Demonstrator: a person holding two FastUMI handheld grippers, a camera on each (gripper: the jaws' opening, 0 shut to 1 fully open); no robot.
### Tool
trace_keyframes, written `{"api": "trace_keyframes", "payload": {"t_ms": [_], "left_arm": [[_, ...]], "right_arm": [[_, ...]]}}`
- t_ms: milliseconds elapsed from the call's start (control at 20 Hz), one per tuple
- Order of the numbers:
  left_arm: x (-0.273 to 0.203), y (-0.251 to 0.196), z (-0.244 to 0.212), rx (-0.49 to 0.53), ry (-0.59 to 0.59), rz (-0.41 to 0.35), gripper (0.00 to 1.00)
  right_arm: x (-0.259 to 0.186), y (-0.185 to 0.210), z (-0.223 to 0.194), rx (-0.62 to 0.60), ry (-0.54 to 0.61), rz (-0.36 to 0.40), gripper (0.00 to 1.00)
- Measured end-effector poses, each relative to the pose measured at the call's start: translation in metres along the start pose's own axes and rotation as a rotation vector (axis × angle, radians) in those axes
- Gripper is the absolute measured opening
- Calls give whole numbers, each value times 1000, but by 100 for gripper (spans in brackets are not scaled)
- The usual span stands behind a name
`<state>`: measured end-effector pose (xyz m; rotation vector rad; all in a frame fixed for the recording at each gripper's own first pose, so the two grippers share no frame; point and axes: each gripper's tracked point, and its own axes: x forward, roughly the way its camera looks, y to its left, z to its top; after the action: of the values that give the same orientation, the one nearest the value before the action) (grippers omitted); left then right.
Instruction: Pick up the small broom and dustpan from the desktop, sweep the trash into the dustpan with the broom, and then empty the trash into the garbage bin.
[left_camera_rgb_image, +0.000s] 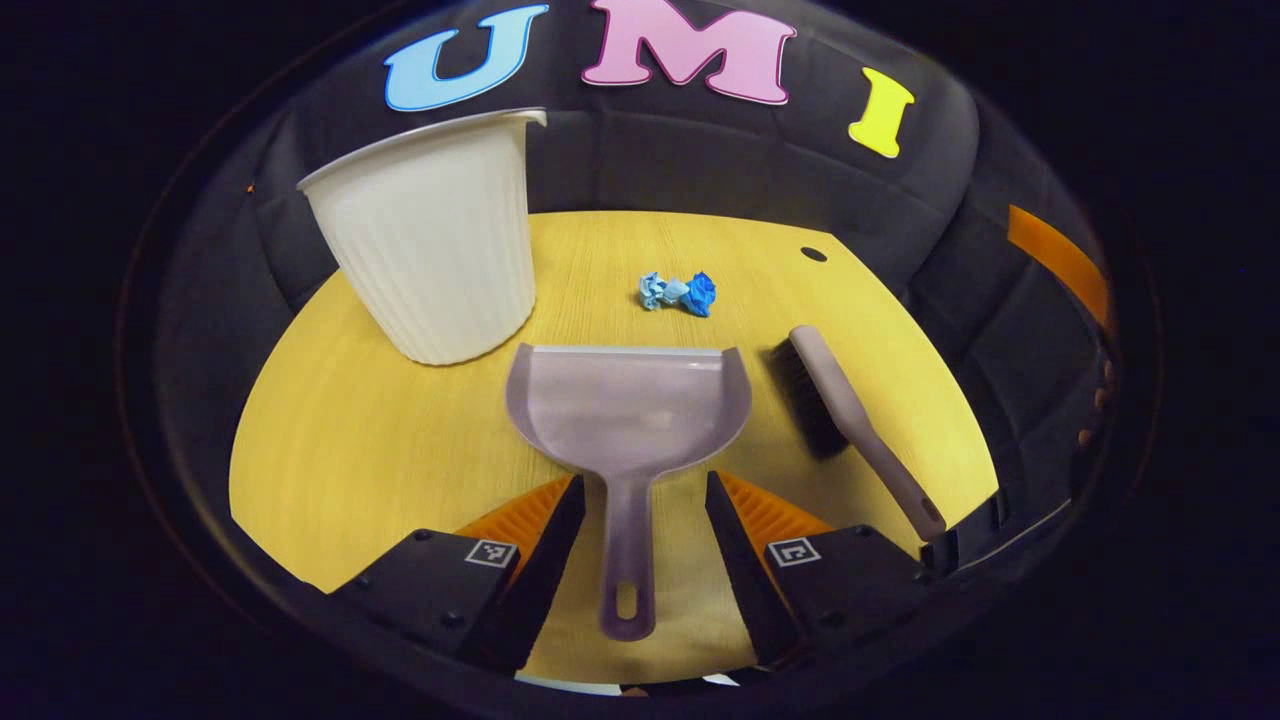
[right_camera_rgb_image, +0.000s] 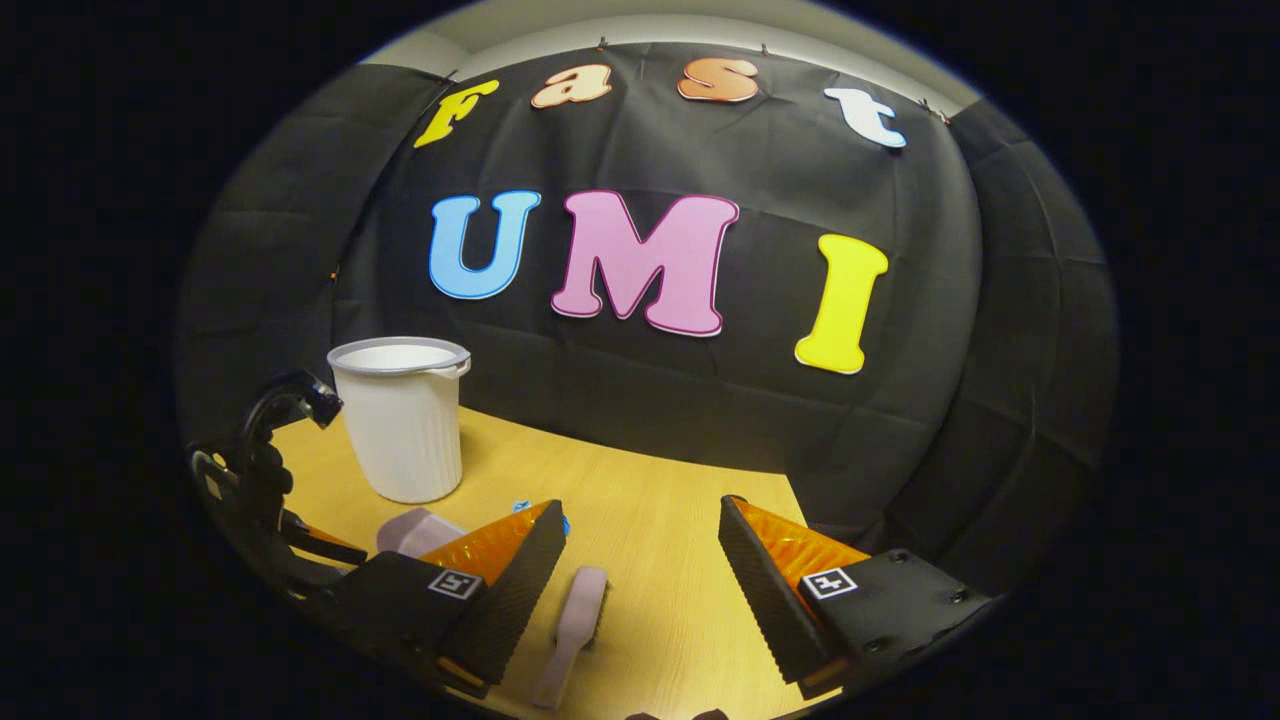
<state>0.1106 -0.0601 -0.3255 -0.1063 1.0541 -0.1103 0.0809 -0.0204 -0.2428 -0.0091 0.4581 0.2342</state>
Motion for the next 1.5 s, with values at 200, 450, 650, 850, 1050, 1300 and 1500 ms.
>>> {"api": "trace_keyframes", "payload": {"t_ms": [200, 450, 650, 850, 1050, 1300, 1500], "left_arm": [[31, 6, -15, -29, 154, 30, 69], [53, 11, -28, -77, 292, 42, 52], [55, 12, -28, -51, 321, 34, 33], [55, 9, -30, -77, 330, 26, 33], [52, 0, -39, -130, 296, -17, 32], [57, -5, -42, -171, 270, -52, 32], [59, -6, -40, -159, 268, -99, 32]], "right_arm": [[6, -6, -14, 6, 20, 4, 99], [12, -1, -38, 68, 113, 42, 99], [13, 27, -77, 97, 278, 113, 100], [5, 47, -129, 126, 523, 179, 96], [6, 59, -185, 148, 838, 175, 95], [16, 60, -230, 78, 1043, 138, 99], [15, 62, -254, 114, 1158, 70, 99]]}}
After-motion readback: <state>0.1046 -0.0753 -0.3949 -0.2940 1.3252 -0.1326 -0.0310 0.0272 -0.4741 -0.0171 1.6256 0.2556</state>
